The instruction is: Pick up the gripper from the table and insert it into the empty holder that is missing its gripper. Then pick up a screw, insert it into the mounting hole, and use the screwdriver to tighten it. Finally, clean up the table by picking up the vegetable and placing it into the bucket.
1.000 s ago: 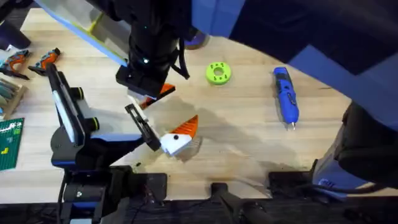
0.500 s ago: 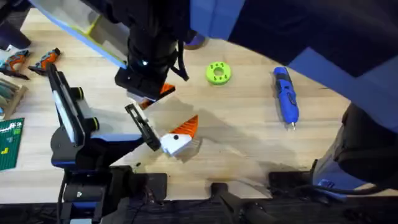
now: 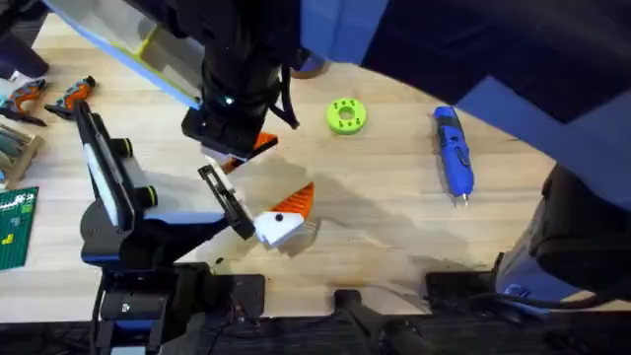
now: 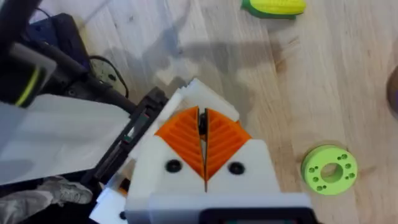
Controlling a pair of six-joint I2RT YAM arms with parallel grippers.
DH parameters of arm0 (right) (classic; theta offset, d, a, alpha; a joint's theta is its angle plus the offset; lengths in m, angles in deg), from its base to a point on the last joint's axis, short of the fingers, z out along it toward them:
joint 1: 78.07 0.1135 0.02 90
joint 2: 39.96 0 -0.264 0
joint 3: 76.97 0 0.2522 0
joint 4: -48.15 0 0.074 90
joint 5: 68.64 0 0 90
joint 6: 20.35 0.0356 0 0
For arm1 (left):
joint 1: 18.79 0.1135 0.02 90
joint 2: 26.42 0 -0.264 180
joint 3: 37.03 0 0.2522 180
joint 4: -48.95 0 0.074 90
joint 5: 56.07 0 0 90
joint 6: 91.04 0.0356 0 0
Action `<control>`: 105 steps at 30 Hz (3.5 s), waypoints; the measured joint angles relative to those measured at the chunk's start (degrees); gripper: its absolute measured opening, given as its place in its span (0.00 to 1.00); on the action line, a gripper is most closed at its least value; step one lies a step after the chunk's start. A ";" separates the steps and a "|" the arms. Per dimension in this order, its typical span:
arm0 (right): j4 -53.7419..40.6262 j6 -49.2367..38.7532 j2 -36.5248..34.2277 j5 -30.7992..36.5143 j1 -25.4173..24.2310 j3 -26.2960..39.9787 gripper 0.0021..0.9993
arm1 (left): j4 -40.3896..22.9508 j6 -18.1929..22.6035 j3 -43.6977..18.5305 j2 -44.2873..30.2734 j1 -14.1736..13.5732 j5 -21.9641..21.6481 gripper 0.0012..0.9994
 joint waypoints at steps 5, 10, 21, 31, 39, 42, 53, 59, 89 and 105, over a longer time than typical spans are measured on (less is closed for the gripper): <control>0.00 0.00 0.00 0.00 0.00 0.00 0.00 | 0.01 0.00 0.00 0.00 0.00 0.00 0.99; -0.13 -0.07 0.00 0.26 0.05 0.00 0.43 | 0.01 -0.02 0.00 0.00 0.00 -0.05 0.99; -0.02 -0.44 0.01 2.15 -0.94 0.00 0.88 | -0.01 -0.48 0.00 -0.01 0.00 -0.09 0.99; -0.12 0.16 4.03 0.83 -2.82 -0.44 0.88 | 0.00 0.00 0.00 0.00 0.00 0.00 0.99; 1.58 5.74 14.51 6.25 -5.92 -3.71 0.89 | 0.00 0.00 0.00 0.00 0.00 0.00 0.99; 5.29 8.48 20.18 7.42 -8.08 -12.27 0.88 | 0.01 0.00 0.00 0.00 0.00 0.00 0.99; 7.65 19.66 36.26 9.03 -30.51 -40.79 0.89 | 0.01 0.02 0.00 0.00 0.00 0.00 0.99; 6.85 21.56 41.48 9.07 -40.90 -49.34 0.89 | 0.01 0.00 0.00 0.00 0.00 0.00 0.99; 5.77 21.90 41.62 9.07 -57.88 -52.15 0.89 | 0.16 0.02 0.00 0.00 0.00 -0.69 0.39; 12.84 20.09 36.50 8.29 -59.91 -56.25 0.89 | 0.21 0.39 0.00 0.00 0.00 -1.40 0.00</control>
